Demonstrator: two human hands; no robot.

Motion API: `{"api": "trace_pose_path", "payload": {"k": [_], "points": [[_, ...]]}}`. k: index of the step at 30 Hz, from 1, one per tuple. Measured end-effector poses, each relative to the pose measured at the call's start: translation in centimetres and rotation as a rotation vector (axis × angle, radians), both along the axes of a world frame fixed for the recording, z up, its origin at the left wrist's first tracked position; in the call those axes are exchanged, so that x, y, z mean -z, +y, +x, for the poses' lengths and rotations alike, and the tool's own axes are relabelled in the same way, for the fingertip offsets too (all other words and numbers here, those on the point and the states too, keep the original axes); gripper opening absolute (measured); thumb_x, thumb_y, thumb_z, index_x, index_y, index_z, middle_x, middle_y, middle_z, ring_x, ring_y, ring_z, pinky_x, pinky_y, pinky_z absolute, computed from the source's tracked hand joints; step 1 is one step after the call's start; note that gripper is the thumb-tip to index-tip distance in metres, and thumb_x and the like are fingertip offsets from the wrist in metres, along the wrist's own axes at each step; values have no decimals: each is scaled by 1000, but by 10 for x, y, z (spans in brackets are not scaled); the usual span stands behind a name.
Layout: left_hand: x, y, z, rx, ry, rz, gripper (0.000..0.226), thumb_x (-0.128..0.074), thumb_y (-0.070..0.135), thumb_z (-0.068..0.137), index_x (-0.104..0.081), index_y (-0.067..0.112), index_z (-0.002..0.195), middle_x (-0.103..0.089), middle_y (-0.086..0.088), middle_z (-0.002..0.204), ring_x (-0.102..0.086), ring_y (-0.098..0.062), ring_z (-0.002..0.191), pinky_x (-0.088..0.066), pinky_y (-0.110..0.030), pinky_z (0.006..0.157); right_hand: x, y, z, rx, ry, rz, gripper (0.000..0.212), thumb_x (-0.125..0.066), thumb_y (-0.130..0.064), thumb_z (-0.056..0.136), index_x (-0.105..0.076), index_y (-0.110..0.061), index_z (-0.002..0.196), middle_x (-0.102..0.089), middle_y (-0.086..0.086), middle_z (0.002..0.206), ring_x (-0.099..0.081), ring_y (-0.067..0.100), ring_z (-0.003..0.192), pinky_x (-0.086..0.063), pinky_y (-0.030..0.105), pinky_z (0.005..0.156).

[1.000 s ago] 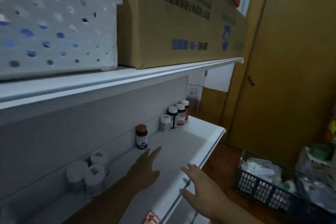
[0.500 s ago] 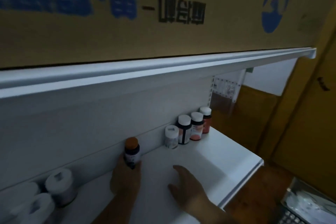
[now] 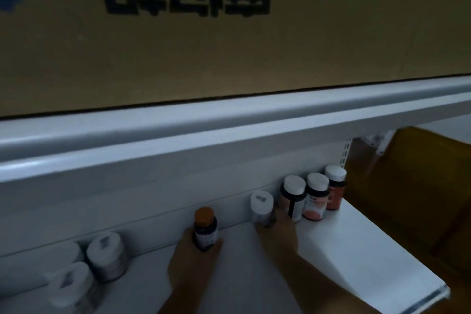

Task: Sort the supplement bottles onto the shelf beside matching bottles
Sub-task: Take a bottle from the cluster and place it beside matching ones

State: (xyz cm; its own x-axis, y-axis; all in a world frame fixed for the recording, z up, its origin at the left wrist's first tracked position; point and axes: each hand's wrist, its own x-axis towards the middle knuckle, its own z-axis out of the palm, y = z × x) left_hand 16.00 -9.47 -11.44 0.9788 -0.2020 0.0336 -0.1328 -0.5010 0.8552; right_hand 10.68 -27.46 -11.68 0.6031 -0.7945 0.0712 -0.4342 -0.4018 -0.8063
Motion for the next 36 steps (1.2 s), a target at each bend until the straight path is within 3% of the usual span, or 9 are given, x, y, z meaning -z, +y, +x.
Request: {"api": "trace_pose_path", "payload": {"k": [4, 7, 10, 14, 17, 22, 27, 33, 36], "points": [[0, -1, 6, -53, 24, 74, 36, -67, 55, 66, -50, 33, 89, -61, 8, 85, -61, -21, 84, -43, -31, 72, -17, 10, -5, -126, -37, 192, 40, -80, -29, 66, -51, -18, 92, -57, -5, 85, -56, 16, 80, -44, 24, 65], [-3, -3, 4, -50, 35, 77, 37, -68, 57, 64, -51, 35, 87, -61, 9, 83, -62, -20, 85, -43, -29, 72, -29, 15, -22, -268, -192, 426, 38, -80, -12, 70, -56, -12, 100, -64, -3, 88, -60, 0, 71, -45, 7, 54], [-5, 0, 4, -19, 21, 62, 32, -67, 55, 67, -52, 35, 86, -62, 9, 82, -61, -19, 83, -46, -31, 75, -33, 18, -51, -386, -339, 813, 48, -78, -10, 68, -59, 0, 111, -72, 9, 99, -70, 14, 86, -55, 21, 68], [-18, 9, -7, 44, 59, -32, 20, -70, 42, 75, -53, 32, 74, -63, 7, 75, -61, -21, 80, -45, -33, 74, -46, 25, -88, -433, -502, 1135, 39, -74, -14, 73, -59, -6, 109, -69, 14, 101, -68, 27, 91, -58, 33, 73], [-35, 19, -34, 0, 153, -303, 13, -69, 25, 81, -59, 26, 75, -68, -6, 81, -63, -24, 75, -49, -32, 65, -62, 34, -98, -424, -479, 1089, 20, -49, -31, 89, -59, -18, 100, -68, 10, 95, -64, 24, 87, -57, 30, 71], [-58, 41, -78, 22, 170, -572, 11, -62, 22, 87, -62, 12, 83, -63, -12, 67, -50, -23, 52, -41, -31, 52, -75, 67, -88, -441, -479, 1162, 36, -40, -36, 93, -64, -10, 95, -75, 6, 78, -62, 26, 82, -47, 38, 69], [-76, 83, -90, 36, 169, -583, 37, -58, 37, 67, -58, 7, 90, -58, -14, 67, -46, -16, 45, -38, -30, 49, -75, 119, -75, -648, -451, 1027, 56, -56, -56, 79, -60, -12, 115, -73, 7, 105, -66, 25, 100, -48, 45, 93], [-71, 165, -78, -79, 224, -570, 19, -74, 22, 74, -61, 11, 82, -62, -10, 62, -51, -16, 46, -41, -29, 44, -76, 183, -52, -835, -461, 997, 55, -68, -47, 76, -59, -10, 116, -70, 12, 112, -66, 27, 106, -56, 38, 86], [-67, 215, -68, -148, 238, -508, 21, -76, 21, 75, -60, 10, 82, -63, -3, 61, -56, -9, 45, -45, -25, 45, -57, 218, -16, -802, -384, 811, 41, -64, -30, 80, -57, -13, 116, -70, 9, 110, -67, 24, 103, -55, 31, 84]]}}
